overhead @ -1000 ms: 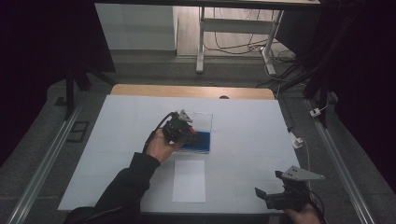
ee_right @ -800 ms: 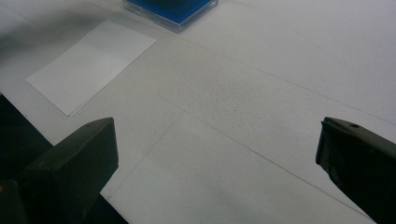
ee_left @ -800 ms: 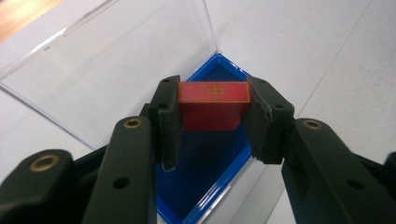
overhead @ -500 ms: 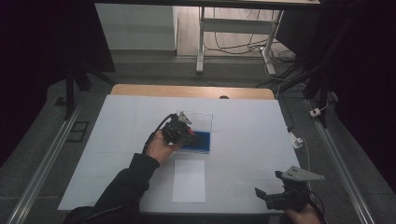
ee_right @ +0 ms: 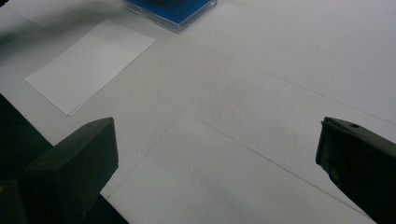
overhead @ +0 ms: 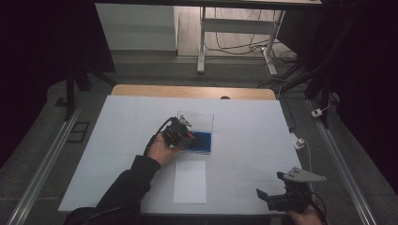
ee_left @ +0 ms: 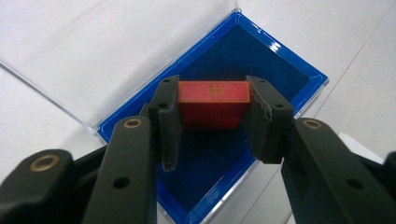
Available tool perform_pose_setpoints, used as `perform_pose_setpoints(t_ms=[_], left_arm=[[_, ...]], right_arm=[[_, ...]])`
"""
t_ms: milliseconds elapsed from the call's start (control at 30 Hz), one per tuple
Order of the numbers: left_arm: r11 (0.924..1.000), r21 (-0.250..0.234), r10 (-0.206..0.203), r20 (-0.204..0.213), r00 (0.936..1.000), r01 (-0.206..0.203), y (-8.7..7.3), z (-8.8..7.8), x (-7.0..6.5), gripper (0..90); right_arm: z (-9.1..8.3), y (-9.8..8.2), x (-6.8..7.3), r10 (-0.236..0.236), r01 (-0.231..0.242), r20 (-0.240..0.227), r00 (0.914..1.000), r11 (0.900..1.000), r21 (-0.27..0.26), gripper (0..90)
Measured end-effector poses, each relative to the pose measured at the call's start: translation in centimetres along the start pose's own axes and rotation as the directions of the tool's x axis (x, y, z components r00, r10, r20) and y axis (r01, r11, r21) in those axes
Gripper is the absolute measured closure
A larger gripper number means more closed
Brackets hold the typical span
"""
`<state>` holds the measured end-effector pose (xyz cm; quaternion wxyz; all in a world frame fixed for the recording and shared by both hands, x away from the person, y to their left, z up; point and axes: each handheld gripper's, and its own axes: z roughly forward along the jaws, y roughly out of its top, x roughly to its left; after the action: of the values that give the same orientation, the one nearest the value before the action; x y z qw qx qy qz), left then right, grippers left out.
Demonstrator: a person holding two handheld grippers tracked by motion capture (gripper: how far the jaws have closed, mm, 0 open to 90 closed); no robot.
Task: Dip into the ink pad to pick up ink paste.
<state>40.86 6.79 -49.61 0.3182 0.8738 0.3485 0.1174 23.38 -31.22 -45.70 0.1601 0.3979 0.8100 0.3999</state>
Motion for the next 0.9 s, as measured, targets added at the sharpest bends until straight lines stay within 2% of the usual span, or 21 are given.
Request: perform_pose_setpoints(t_ms=[167,400,600,700,800,900], left_arm=[[1.0000,-0.003,-0.007,-0.001,1.0000,0.007,-0.1,0.0,-0.1,58.9],[0.9996,-0.016,0.023,-0.032,0.9992,-0.024,-0.5,0.0,-0.6,58.9],[0.9953,-0.046,0.081,-0.080,0.9935,-0.085,-1.0,0.0,-1.4,59.0],[0.9966,-0.045,0.065,-0.065,0.9957,-0.068,-1.0,0.1,-1.2,59.0],[0.9990,-0.038,0.022,-0.024,0.9995,-0.023,-0.8,0.1,-0.5,59.0],[0.9996,-0.026,-0.011,0.012,0.9999,0.011,-0.6,0.1,0.1,59.0]], right_arm=[[0.0,0.0,0.0,-0.002,0.002,0.002,1.0000,1.000,0.002,0.0],[0.0,0.0,0.0,-0.001,0.001,0.002,1.0000,1.000,0.000,0.0],[0.0,0.0,0.0,-0.001,0.001,0.001,1.0000,1.000,0.003,0.0],[0.0,0.0,0.0,-0.001,0.001,0.000,1.0000,1.000,0.006,0.0],[0.1,0.0,0.0,0.000,0.000,0.000,1.0000,1.000,0.008,0.0],[0.1,0.0,0.1,0.001,-0.001,0.001,1.0000,1.000,0.007,0.0]])
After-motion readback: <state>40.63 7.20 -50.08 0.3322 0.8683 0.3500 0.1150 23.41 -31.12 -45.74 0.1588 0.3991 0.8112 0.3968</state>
